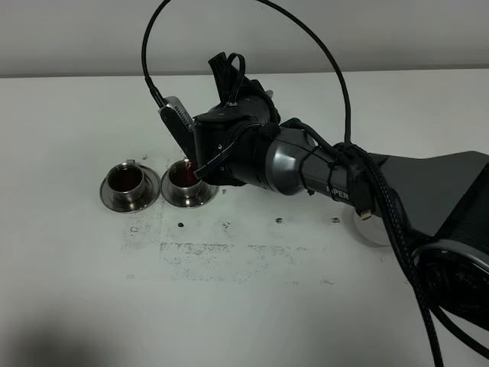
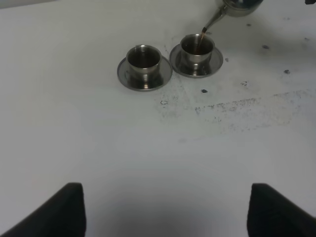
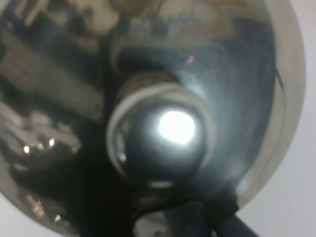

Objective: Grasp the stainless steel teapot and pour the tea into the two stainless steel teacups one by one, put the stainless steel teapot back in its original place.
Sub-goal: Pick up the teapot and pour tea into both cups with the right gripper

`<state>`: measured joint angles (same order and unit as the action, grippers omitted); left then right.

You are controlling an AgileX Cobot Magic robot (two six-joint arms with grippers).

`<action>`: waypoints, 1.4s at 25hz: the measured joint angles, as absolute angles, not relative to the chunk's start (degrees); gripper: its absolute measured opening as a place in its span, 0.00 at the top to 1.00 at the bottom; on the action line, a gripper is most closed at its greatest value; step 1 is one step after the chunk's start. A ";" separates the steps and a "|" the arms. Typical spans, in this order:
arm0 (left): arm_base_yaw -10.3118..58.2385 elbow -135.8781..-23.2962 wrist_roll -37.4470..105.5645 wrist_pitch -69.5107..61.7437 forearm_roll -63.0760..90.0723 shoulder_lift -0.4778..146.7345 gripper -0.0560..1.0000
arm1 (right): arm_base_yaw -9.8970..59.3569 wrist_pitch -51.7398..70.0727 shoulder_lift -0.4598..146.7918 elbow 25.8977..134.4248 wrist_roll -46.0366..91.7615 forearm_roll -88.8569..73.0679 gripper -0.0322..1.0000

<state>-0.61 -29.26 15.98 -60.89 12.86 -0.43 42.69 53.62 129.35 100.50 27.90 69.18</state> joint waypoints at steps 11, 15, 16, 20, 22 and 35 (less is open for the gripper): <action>-0.61 -29.26 15.98 -60.89 12.86 -0.43 0.33 | 42.69 53.37 129.35 100.50 27.90 69.52 0.81; -0.61 -29.26 15.98 -60.89 12.86 -0.43 0.33 | 42.69 52.94 129.35 100.50 27.90 69.52 0.81; -0.61 -29.26 15.98 -60.89 12.86 -0.43 0.33 | 42.69 52.94 129.35 100.50 27.90 69.57 0.81; -0.61 -29.26 15.78 -60.89 12.86 -0.43 0.33 | 42.69 52.87 129.35 100.50 27.90 69.64 0.81; -0.61 -29.26 15.78 -60.89 12.86 -0.43 0.33 | 42.69 52.87 129.35 100.50 27.90 69.70 0.81; -0.61 -29.26 15.82 -60.89 12.86 -0.43 0.33 | 42.69 52.92 129.35 100.50 27.90 68.40 0.81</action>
<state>-0.61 -29.26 15.82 -60.89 12.86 -0.43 42.69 52.92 129.35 100.50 27.90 68.40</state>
